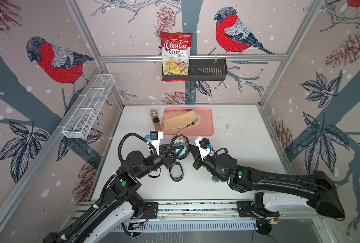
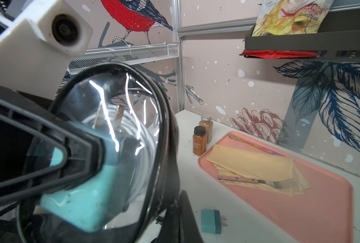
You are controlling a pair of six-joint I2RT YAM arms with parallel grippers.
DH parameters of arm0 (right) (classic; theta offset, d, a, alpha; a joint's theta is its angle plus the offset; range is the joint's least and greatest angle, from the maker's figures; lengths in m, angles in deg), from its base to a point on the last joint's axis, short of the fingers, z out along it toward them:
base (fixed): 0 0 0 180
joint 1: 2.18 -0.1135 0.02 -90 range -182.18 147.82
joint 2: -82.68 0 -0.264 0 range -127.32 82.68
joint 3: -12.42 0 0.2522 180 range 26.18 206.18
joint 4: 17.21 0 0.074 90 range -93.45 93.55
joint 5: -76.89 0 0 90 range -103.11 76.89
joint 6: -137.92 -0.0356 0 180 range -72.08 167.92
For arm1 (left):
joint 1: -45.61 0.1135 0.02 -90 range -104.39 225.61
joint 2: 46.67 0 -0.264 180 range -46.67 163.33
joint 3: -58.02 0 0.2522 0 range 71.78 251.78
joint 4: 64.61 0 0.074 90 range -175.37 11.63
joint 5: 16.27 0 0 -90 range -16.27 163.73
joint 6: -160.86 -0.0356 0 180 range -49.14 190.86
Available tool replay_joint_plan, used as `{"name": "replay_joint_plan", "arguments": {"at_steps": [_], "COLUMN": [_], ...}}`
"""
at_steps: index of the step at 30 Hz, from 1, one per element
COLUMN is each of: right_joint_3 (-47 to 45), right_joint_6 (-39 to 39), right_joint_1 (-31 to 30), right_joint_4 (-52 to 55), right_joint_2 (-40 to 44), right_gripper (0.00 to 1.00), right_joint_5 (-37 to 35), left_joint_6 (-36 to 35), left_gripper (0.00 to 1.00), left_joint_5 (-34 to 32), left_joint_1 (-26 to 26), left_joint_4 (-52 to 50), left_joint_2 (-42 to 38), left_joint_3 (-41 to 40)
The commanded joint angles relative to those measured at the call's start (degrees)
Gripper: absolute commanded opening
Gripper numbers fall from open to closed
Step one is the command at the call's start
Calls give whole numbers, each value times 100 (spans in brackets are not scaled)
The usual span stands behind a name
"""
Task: Pack away charging kits
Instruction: Zip the zipper on the storage bag.
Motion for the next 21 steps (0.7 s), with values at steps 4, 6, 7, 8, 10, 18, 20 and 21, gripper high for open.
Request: {"name": "replay_joint_plan", "arguments": {"at_steps": [4,6,7,8,10,18,20,21], "right_joint_3": [62,76,70,78,72,-35,-110,-145], "right_joint_6": [-33,-68,-96,-133,-197,-566,-655,-702], "right_joint_1": [231,282,287,292,294,195,174,166], "right_joint_4": [-384,-349,-338,-329,-316,-393,-472,-515], "right_joint_2": [262,304,320,347,368,427,469,480], "right_gripper": [0,0,0,0,0,0,0,0], "right_joint_5": [-242,-210,-215,-202,-136,-7,8,11], "left_joint_6": [-150,-159,-174,-184,-193,-151,-119,-99], "left_gripper": [0,0,0,0,0,11,29,39], "left_joint_5": [324,409,431,445,479,308,232,185], "left_joint_1": [8,9,8,8,10,8,8,8], "left_joint_4": [-292,-265,-269,-260,-253,-141,-51,13], "left_joint_2": [174,219,248,285,370,418,401,376], "left_joint_3": [-13,-29,-24,-31,-11,74,78,69]}}
